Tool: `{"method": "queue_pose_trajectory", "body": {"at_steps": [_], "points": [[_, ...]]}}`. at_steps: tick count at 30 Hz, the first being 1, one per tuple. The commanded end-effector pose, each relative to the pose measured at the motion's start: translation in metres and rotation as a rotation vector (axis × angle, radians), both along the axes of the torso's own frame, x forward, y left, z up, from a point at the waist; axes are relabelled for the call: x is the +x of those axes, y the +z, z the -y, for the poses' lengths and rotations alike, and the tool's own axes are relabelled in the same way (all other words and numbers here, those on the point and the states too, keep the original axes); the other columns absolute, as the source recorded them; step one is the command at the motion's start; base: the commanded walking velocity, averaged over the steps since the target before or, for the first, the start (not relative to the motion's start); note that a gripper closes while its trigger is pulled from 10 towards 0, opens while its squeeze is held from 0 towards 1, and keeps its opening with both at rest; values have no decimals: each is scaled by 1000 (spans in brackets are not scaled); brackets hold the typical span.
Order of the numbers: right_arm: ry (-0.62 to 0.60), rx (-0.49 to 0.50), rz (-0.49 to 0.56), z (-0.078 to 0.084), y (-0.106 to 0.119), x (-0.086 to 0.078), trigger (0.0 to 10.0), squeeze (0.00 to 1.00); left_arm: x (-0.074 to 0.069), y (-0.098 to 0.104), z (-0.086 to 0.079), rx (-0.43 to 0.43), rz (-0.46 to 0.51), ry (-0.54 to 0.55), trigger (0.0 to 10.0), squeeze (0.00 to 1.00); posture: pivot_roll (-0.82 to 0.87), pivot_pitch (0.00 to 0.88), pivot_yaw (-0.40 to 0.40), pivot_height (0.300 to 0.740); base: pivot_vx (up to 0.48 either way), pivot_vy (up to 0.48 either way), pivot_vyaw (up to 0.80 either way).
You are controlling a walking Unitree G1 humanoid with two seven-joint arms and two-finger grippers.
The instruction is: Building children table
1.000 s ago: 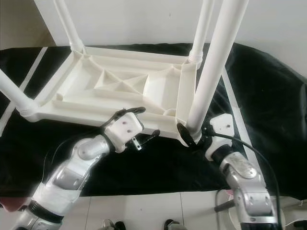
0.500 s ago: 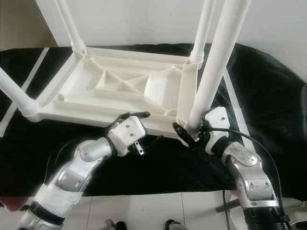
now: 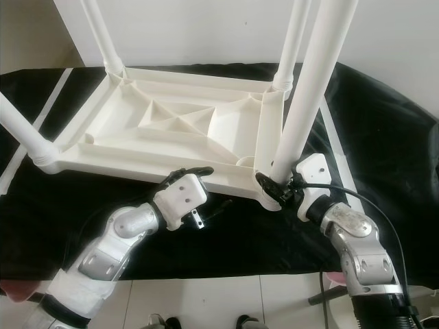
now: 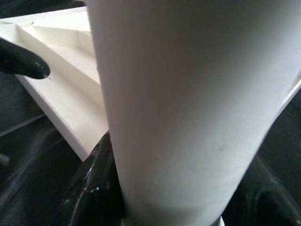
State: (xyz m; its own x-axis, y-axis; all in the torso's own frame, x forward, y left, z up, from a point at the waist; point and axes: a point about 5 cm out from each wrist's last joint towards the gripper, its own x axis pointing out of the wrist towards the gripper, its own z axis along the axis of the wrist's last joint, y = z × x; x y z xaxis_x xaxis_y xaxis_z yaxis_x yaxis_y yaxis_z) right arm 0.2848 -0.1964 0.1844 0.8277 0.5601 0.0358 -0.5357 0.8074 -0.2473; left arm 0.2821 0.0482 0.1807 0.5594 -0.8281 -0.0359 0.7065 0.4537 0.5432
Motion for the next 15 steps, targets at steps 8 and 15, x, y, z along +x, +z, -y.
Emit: {"method": "queue_pose_trajectory", "body": {"at_steps": [8,15], "points": [[-214,28,-11,4,-9,1,10000,0,-1,-4,2,-12,-7,6,10000,0,-109,156,10,740,0,0,0],[-361,80,-8,-1,-10,0,10000,0,-3,-6,3,-20,-12,8,10000,0,-117,154,1,740,0,0,0]]}}
